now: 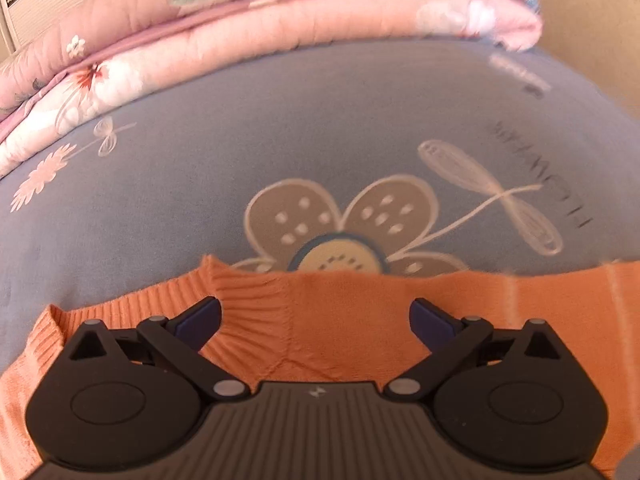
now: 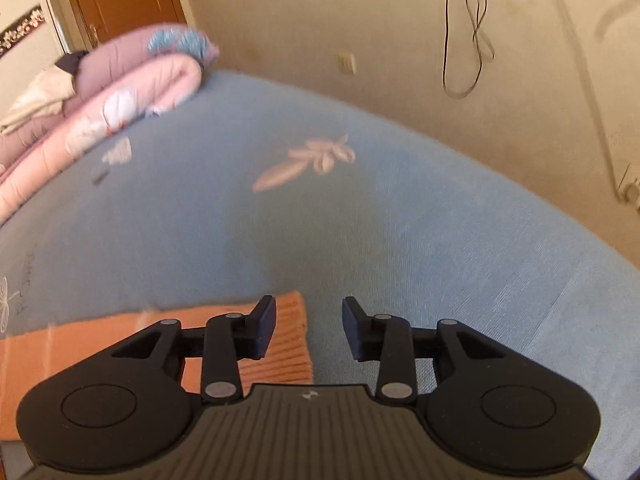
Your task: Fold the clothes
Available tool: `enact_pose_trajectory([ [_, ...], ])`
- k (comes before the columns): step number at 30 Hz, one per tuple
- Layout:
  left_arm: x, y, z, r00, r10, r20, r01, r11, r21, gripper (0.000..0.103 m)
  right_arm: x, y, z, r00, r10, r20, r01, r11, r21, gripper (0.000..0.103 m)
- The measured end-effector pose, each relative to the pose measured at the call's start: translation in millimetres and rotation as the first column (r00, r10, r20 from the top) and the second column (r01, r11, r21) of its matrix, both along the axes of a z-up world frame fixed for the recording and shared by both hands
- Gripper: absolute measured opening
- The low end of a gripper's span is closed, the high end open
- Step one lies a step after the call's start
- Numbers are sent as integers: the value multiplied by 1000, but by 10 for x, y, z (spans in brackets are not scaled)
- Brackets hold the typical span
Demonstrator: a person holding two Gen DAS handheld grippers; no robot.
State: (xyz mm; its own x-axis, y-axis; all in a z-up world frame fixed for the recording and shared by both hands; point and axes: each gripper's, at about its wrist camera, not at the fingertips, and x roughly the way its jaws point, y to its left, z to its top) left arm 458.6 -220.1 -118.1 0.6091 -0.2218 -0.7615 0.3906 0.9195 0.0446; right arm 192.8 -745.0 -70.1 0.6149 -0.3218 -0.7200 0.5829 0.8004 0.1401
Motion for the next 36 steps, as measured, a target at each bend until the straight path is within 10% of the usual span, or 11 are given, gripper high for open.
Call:
enact_pose_trajectory([
  [5,54,-383,-184,998,-59,33,55,993,104,103,18,635,63,992,125,12,-124,992,-35,48],
  [13,139,-234,91,999,31,43,-30,999,-26,97,-201,1584,123,942,330,58,-329,944,-28,57],
  [26,193,-285,-46,999,22,34,-28,982,188,100,-202,2262,216,897,438,62,-439,899,-11,57],
  [30,-202,-131,194,999,-13,45,9,997,77,99,-56,2320,260,884,451,126,-456,890,11,17],
  [36,-1107,-19,201,991,-130,-38,129,991,-45,99,556,2479,-146,880,445,164,-468,872,144,17],
])
